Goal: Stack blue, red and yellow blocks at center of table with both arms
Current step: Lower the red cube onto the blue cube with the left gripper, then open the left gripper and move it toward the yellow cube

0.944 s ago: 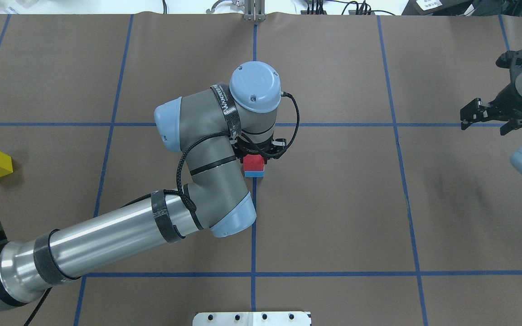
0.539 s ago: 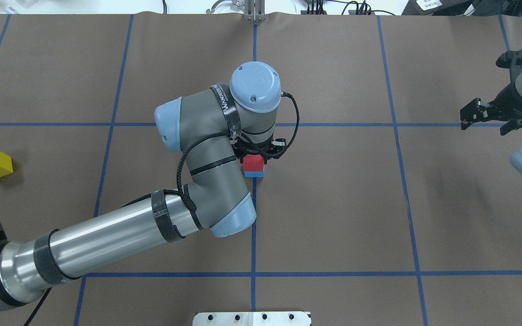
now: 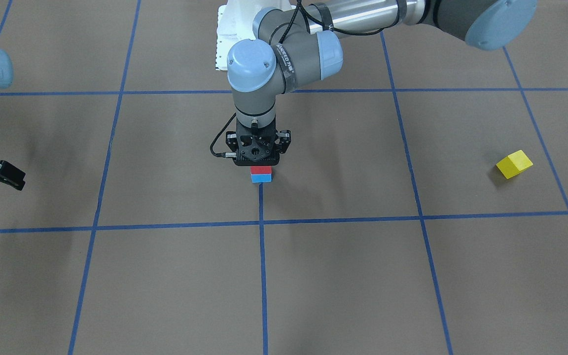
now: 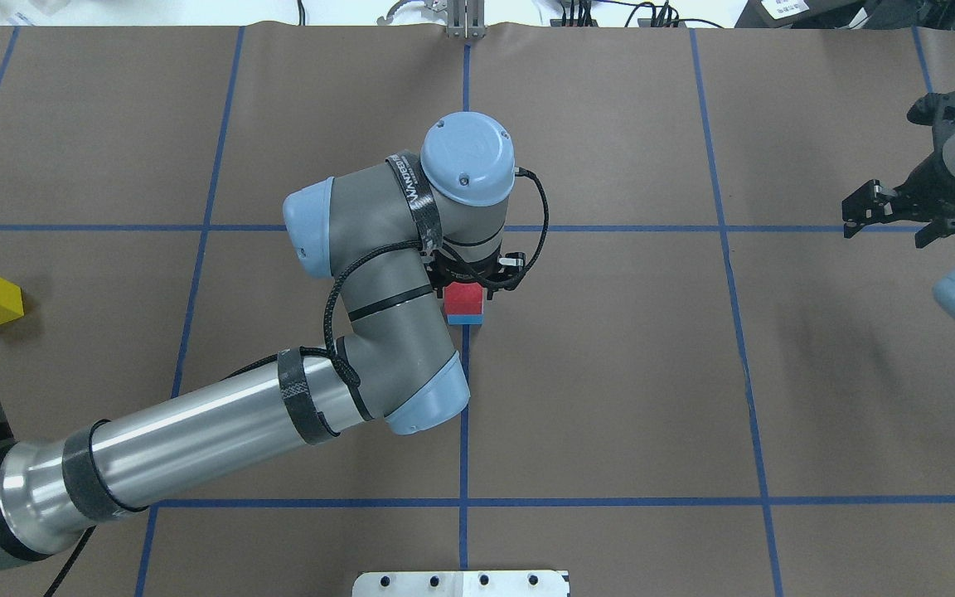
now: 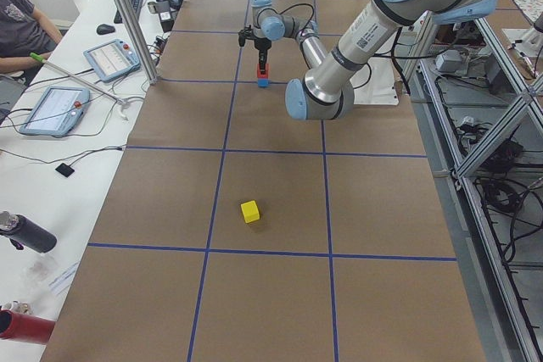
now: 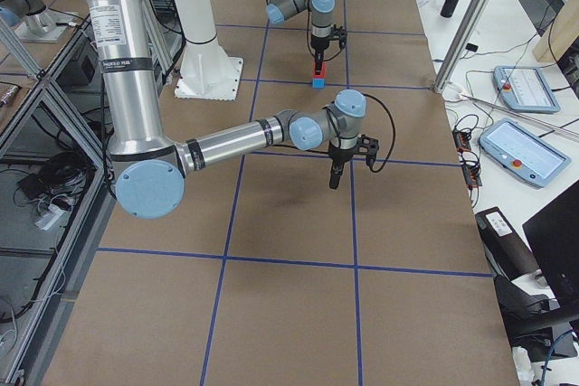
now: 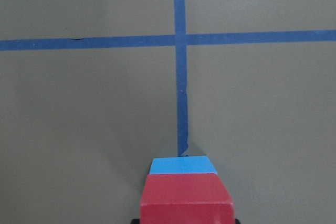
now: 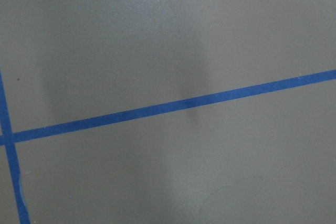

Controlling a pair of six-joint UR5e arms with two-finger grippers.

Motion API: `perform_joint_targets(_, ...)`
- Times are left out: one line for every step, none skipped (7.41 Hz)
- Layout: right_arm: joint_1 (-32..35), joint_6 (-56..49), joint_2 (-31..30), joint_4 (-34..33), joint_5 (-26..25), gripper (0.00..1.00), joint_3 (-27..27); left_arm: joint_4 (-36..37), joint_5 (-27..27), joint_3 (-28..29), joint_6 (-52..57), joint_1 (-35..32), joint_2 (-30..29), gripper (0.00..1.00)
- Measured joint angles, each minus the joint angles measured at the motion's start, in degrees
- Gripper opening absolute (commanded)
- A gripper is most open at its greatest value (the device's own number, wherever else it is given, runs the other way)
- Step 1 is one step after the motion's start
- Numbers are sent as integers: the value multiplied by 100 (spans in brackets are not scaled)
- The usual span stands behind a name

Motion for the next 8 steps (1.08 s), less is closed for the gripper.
perform_joint_targets(0, 0, 0, 0, 0, 100, 0, 4, 29, -1, 0, 0, -3, 100)
perform_joint_targets(0, 0, 0, 0, -1, 100, -2, 12, 77, -19, 0, -1, -5, 100)
perform_joint_targets(0, 0, 2, 0, -1, 100, -6, 34, 104, -101, 2, -22, -2, 100)
perform_joint_targets(0, 0, 4, 2, -1, 100, -6, 139, 109, -298, 12, -88, 17, 100)
perform_joint_targets(0, 0, 4, 6, -1, 100, -4, 379, 100, -607, 34, -185, 82, 100)
perform_joint_targets(0, 0, 6, 7, 1, 100, -1, 672, 85, -1127, 108, -302, 315, 100)
perform_joint_targets(0, 2, 7, 8, 5, 100, 0, 840, 3, -1741, 242, -461, 753, 100)
perform_joint_targets(0, 4, 2, 11, 5, 100, -1, 902, -212, -2342, 579, -721, 1350, 100)
